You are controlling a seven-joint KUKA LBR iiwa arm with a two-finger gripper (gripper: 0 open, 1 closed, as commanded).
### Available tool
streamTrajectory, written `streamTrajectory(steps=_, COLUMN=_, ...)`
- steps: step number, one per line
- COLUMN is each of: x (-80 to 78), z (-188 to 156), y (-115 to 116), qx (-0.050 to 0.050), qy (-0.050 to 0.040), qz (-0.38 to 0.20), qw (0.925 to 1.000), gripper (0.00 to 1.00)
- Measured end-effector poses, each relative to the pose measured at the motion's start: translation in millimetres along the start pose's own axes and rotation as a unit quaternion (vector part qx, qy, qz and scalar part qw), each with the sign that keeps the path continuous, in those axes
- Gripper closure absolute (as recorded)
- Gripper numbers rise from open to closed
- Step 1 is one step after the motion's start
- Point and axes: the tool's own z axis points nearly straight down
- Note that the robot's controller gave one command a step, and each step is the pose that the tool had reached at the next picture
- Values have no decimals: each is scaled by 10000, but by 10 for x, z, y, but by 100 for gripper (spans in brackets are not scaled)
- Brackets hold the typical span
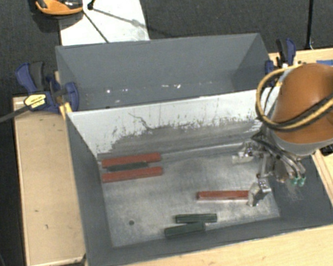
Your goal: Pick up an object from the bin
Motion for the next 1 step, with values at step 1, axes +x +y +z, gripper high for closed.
streamTrajectory(steps=1, x=0, z=0, y=0, qx=0, qy=0, qz=-6, qw=10000, gripper=0)
